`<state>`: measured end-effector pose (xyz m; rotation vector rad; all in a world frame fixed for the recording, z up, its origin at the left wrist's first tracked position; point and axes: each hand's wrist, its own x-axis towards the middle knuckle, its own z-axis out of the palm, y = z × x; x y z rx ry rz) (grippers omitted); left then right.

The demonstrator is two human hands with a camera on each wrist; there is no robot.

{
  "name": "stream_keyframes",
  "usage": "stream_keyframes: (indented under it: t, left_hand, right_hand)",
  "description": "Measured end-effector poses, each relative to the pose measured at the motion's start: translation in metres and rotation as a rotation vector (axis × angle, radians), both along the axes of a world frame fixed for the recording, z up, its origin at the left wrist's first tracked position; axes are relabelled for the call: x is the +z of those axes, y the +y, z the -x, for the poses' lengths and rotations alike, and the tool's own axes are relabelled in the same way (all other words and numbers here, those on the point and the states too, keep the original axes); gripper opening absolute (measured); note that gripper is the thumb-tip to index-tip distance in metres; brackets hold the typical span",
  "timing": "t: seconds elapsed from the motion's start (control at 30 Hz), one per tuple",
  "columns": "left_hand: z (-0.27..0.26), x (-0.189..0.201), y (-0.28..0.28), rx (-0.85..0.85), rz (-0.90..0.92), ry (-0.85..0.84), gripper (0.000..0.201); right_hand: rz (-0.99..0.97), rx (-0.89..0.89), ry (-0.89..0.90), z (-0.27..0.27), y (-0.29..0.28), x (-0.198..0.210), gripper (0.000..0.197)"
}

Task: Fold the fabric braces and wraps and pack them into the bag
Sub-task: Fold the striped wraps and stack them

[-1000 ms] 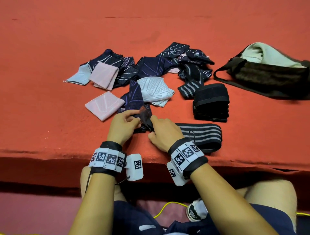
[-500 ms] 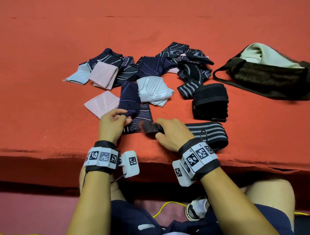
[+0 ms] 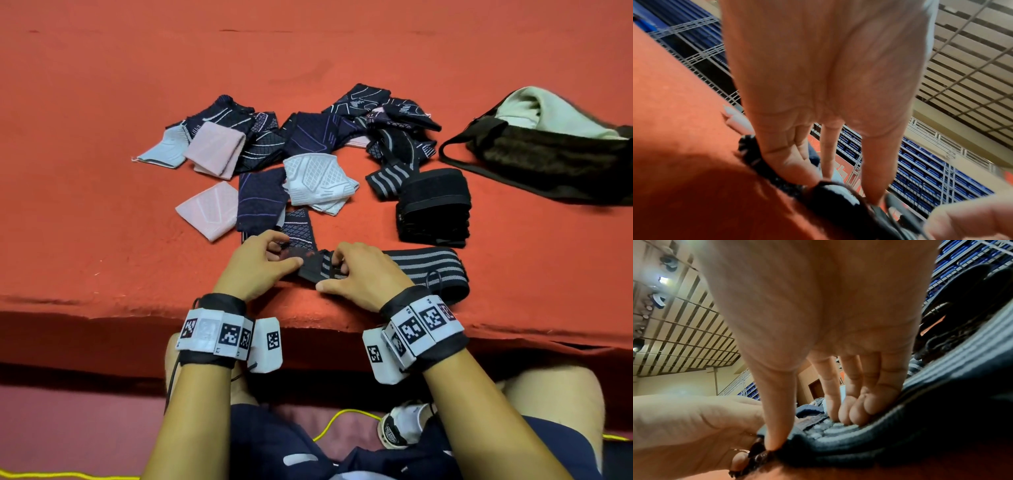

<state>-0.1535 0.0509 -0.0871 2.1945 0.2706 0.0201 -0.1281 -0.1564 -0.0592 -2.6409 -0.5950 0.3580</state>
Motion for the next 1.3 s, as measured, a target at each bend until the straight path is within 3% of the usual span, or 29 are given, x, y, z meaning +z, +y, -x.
stream_keyframes:
  t: [0.17,0.37,0.57,0.77,1.0,1.13,1.3]
  left_hand:
    - [-0.001,0.0,-0.004,0.004,-0.091,-0.011,0.04]
    - [0.001,-0.001,-0.005,-0.083,-0.091,-0.002,0.013]
    - [0.004,0.002,-0.008,-0.069,-0.047,-0.06,0.028]
    - [0.004,0.005,-0.01,-0.054,0.014,-0.089,0.024]
    - [0.015,0.008,-0.019,-0.094,0.155,-0.048,0.013]
    - [0.013,0.004,-0.015,-0.141,0.133,-0.027,0.038]
    - [0.014,0.002,-0.014,-0.142,0.111,0.013,0.043]
  right_hand:
    - [0.023,-0.01,0.063,0.001,-0.003,-0.001,0.075]
    - [-0.025,0.032,0.078,0.004,-0.002,-0.004,0.065]
    - [-0.102,-0.032,0.143,0.002,-0.011,-0.005,0.052]
    - [-0.01,-0.04,0.026,0.009,0.006,-0.005,0.027]
    - [0.066,-0.045,0.003,0.011,0.004,-0.005,0.028]
    - [0.004,-0.074,0.052,0.008,-0.001,-0.001,0.025]
    - [-0.082,-0.062,0.07,0.011,-0.001,0.004,0.025]
